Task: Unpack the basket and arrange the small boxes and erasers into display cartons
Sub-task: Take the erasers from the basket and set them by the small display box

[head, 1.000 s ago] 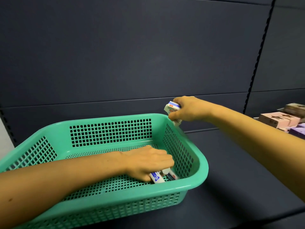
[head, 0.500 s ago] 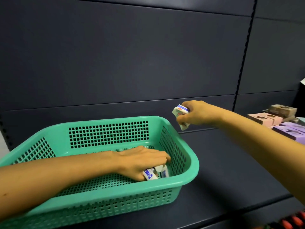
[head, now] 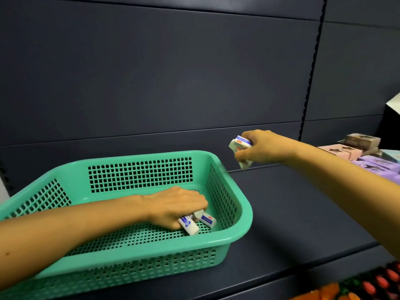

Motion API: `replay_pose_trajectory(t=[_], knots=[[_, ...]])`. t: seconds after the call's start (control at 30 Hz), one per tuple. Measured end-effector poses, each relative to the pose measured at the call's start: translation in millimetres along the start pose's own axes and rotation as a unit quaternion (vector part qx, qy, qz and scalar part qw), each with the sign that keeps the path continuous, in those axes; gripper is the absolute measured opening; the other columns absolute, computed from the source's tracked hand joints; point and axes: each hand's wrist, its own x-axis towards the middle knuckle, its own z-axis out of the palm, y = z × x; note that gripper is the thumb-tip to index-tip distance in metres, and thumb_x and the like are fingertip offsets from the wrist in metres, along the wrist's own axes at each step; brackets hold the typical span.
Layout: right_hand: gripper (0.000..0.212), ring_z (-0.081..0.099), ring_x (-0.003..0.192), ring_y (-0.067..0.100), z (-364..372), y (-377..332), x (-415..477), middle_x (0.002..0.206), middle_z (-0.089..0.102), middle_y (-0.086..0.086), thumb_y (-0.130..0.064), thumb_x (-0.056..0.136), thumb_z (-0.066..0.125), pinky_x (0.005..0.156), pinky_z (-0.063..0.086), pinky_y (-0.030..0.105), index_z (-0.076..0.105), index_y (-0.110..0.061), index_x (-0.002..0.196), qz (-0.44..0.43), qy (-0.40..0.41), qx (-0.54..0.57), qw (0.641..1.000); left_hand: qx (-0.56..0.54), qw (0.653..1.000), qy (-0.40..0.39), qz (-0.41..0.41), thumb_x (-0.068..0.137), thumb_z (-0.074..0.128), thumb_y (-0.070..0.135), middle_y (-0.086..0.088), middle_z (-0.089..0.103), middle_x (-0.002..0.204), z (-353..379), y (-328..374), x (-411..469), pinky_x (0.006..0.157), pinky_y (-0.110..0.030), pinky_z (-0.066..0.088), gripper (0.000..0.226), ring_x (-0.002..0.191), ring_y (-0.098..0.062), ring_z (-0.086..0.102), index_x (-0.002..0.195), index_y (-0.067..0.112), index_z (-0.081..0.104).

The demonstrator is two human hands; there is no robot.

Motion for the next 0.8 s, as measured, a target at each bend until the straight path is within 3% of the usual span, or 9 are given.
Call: replay_pose_trajectory(t=[0.13, 0.2, 0.27, 0.33, 0.43, 0.57, 0.67, 0.73, 0.8], knots=[[0.018, 0.049, 0.077, 0.017, -6, 21, -17, 0.09, 0.055, 0.004, -0.027, 0.086, 0.06, 0.057, 0.037, 0.022, 0.05, -0.015, 0.095, 0.016, 0.019, 0.011, 1.0, -0.002, 0.99, -0.041, -0.138, 0.086, 0.053, 0.017, 0.006, 0.048, 0.092, -8, -14, 0, 0.059, -0.009, 0.021, 0.017, 0.08, -0.01, 0.04, 0.101, 0.019, 0.045], [0.019, 0.05, 0.078, 0.018, -12, 36, -26, 0.091, 0.055, 0.004, -0.028, 0.085, 0.061, 0.058, 0.038, 0.023, 0.051, -0.015, 0.096, 0.03, 0.023, 0.009, 0.999, -0.027, 0.977, -0.062, -0.202, 0.086, 0.052, 0.017, 0.006, 0.053, 0.094, -15, -15, 4, 0.061, -0.009, 0.025, 0.015, 0.082, -0.011, 0.044, 0.098, 0.02, 0.044], [0.02, 0.05, 0.078, 0.019, -20, 53, -32, 0.091, 0.056, 0.005, -0.028, 0.085, 0.061, 0.06, 0.039, 0.025, 0.053, -0.014, 0.097, 0.041, 0.026, -0.004, 0.999, -0.091, 0.962, -0.055, -0.251, 0.085, 0.054, 0.016, 0.008, 0.053, 0.087, -20, -15, 7, 0.061, -0.015, 0.035, 0.013, 0.077, -0.01, 0.048, 0.093, 0.021, 0.044], [0.023, 0.051, 0.079, 0.02, -24, 66, -37, 0.091, 0.056, 0.006, -0.028, 0.084, 0.061, 0.065, 0.04, 0.027, 0.055, -0.012, 0.099, 0.046, 0.03, -0.009, 0.998, -0.154, 0.946, -0.06, -0.278, 0.083, 0.058, 0.017, 0.004, 0.059, 0.092, -20, -12, 11, 0.063, -0.022, 0.044, 0.017, 0.075, -0.009, 0.055, 0.098, 0.017, 0.05], [0.026, 0.052, 0.082, 0.022, -28, 82, -41, 0.094, 0.058, 0.007, -0.028, 0.084, 0.061, 0.073, 0.042, 0.031, 0.056, -0.01, 0.103, 0.05, 0.028, -0.01, 0.998, -0.179, 0.921, -0.099, -0.33, 0.088, 0.059, 0.024, -0.002, 0.057, 0.094, -11, -2, 21, 0.054, -0.021, 0.051, 0.018, 0.064, -0.009, 0.058, 0.096, 0.016, 0.045], [0.021, 0.052, 0.08, 0.02, -27, 93, -43, 0.092, 0.057, 0.005, -0.029, 0.085, 0.062, 0.069, 0.041, 0.028, 0.053, -0.015, 0.097, 0.046, 0.02, -0.003, 0.999, -0.252, 0.872, -0.068, -0.415, 0.09, 0.059, 0.026, -0.002, 0.058, 0.074, -2, 2, 40, 0.038, -0.015, 0.045, 0.021, 0.048, -0.008, 0.055, 0.091, 0.015, 0.041], [0.019, 0.05, 0.077, 0.019, -25, 97, -45, 0.088, 0.055, 0.004, -0.028, 0.084, 0.062, 0.062, 0.04, 0.026, 0.051, -0.016, 0.093, 0.045, 0.024, -0.004, 0.999, -0.313, 0.83, 0.0, -0.462, 0.088, 0.06, 0.018, -0.003, 0.058, 0.069, -8, -2, 50, 0.044, -0.02, 0.047, 0.022, 0.047, -0.01, 0.053, 0.081, 0.016, 0.04], [0.019, 0.05, 0.077, 0.02, -22, 99, -47, 0.088, 0.055, 0.004, -0.028, 0.085, 0.062, 0.06, 0.038, 0.025, 0.05, -0.016, 0.092, 0.045, 0.026, -0.007, 0.999, -0.313, 0.807, 0.044, -0.498, 0.088, 0.058, 0.017, -0.007, 0.057, 0.076, -12, -6, 54, 0.056, -0.027, 0.048, 0.017, 0.056, -0.015, 0.053, 0.087, 0.013, 0.042], [0.019, 0.05, 0.078, 0.019, -21, 100, -49, 0.09, 0.055, 0.005, -0.028, 0.086, 0.061, 0.06, 0.038, 0.025, 0.05, -0.015, 0.094, 0.044, 0.027, -0.009, 0.999, -0.302, 0.793, 0.041, -0.528, 0.089, 0.058, 0.018, -0.006, 0.054, 0.076, -11, -3, 61, 0.054, -0.024, 0.046, 0.02, 0.06, -0.015, 0.052, 0.093, 0.009, 0.041]])
